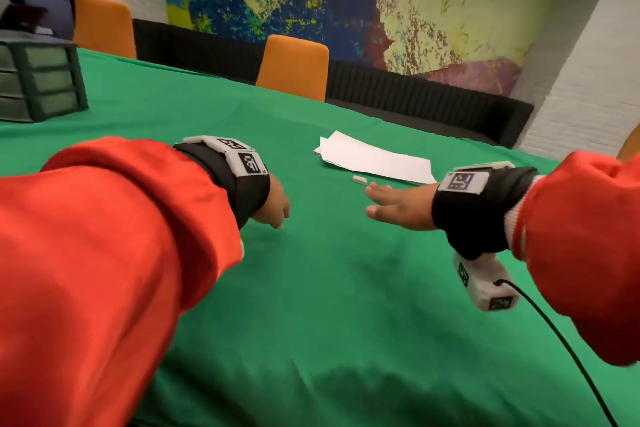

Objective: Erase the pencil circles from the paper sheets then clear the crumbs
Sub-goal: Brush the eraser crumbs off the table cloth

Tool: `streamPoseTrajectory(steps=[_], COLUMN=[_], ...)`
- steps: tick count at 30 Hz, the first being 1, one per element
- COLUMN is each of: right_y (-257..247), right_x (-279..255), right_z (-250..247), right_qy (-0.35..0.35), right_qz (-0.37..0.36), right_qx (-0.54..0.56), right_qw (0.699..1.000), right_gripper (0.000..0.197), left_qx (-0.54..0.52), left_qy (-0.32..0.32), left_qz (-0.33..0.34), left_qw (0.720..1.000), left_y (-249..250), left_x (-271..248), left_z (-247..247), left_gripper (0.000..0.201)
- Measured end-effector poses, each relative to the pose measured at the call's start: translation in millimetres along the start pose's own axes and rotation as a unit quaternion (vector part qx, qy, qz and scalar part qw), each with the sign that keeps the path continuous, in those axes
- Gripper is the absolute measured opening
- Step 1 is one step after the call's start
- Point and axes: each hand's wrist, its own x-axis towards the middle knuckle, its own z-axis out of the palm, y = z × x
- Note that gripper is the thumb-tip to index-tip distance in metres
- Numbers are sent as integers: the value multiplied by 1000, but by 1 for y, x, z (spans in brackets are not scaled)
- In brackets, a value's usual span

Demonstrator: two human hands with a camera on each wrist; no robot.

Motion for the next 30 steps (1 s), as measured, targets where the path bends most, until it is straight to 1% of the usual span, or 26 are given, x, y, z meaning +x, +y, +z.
streamPoseTrajectory(steps=[2,4,7,10,12,13,14,15,18,20,22,23,25,27,28,29,30], right_y=[0,1,2,10,18,22,26,30,38,33,25,21,17,17,19,22,25], right_x=[29,54,72,61,39,29,23,22,44,65,76,77,64,35,21,13,9], right_z=[5,13,30,49,56,55,51,44,26,23,32,37,47,50,46,42,37], right_qy=[-23,-56,-100,-114,-161,-186,-196,-188,-101,-92,-95,-107,-135,-193,-218,-217,-196], right_qz=[-31,-44,-62,-137,-198,-213,-217,-214,-171,-133,-129,-137,-192,-260,-274,-278,-267], right_qx=[-3,-9,-18,-31,-10,13,38,55,49,40,40,25,5,8,32,60,75], right_qw=[999,997,993,984,967,959,956,957,979,986,986,984,972,946,936,934,941], right_gripper=[59,60,64,68,64,61,58,55,52,53,54,55,57,56,55,57,59], left_qx=[17,40,56,65,74,79,83,86,93,104,111,120,139,139,140,152,152], left_qy=[-12,-28,-25,-45,-53,-52,-48,-47,-31,-28,-47,-57,-64,-55,-47,-55,-54], left_qz=[4,8,10,4,-5,-9,-7,-6,-5,-7,-3,-3,-1,1,1,3,5], left_qw=[1000,999,998,997,996,995,995,995,995,994,993,991,988,989,989,987,987], left_y=[3,5,14,24,27,28,28,29,30,31,31,31,29,27,26,26,24], left_x=[15,31,48,55,58,59,59,59,62,62,66,67,68,68,68,64,63], left_z=[-1,2,8,12,11,9,6,3,-2,-3,-2,-2,-2,0,2,3,4], left_gripper=[52,55,58,59,59,58,56,54,48,47,49,49,49,50,50,50,50])
